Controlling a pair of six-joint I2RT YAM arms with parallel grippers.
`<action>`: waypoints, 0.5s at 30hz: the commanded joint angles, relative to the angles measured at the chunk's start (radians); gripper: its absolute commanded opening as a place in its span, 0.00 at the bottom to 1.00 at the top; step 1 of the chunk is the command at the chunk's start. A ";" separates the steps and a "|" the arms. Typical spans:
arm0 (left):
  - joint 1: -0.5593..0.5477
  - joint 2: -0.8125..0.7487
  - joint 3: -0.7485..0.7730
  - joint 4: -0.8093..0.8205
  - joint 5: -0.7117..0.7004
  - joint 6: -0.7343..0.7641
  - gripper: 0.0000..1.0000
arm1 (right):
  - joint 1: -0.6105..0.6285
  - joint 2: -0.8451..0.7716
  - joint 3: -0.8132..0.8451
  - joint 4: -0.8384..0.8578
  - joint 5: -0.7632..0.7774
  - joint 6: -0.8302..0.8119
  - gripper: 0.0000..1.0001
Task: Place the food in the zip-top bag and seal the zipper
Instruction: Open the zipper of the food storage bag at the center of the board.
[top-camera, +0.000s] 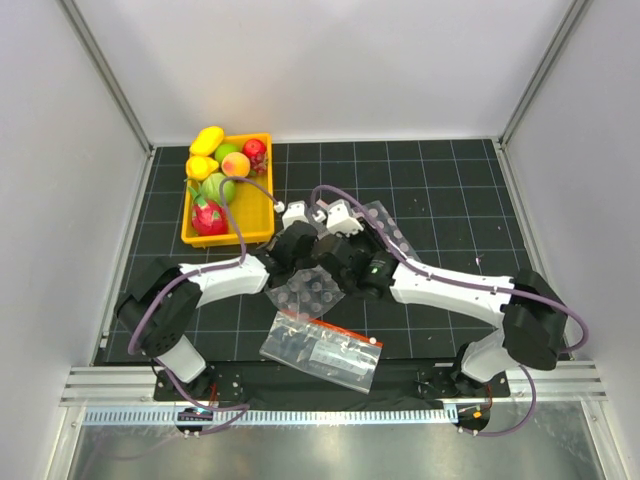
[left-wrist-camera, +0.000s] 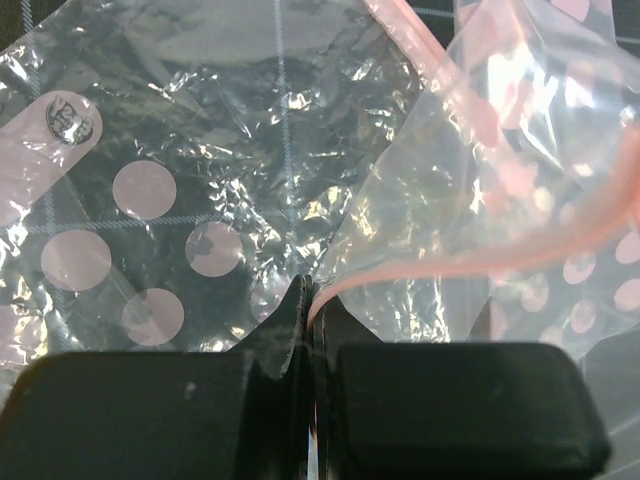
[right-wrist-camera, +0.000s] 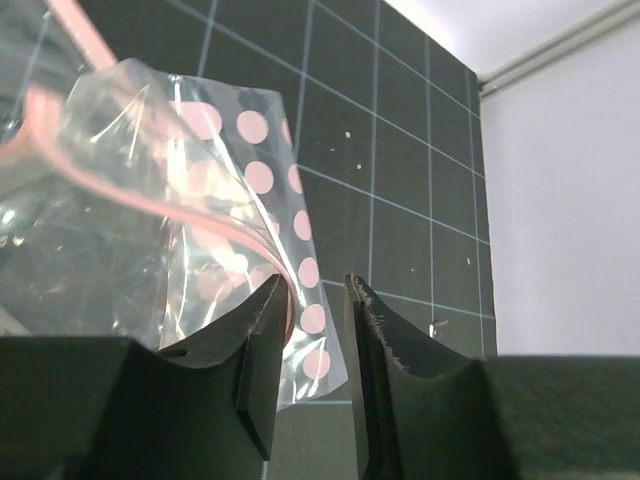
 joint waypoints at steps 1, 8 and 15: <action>0.001 -0.020 0.009 0.041 -0.030 0.016 0.00 | -0.023 -0.094 0.008 0.014 0.125 0.038 0.35; 0.001 -0.026 -0.001 0.065 0.006 0.014 0.00 | -0.036 -0.204 -0.064 0.092 0.101 0.033 0.26; 0.001 -0.063 -0.036 0.122 0.028 0.021 0.00 | -0.061 -0.169 -0.044 0.055 -0.019 0.066 0.26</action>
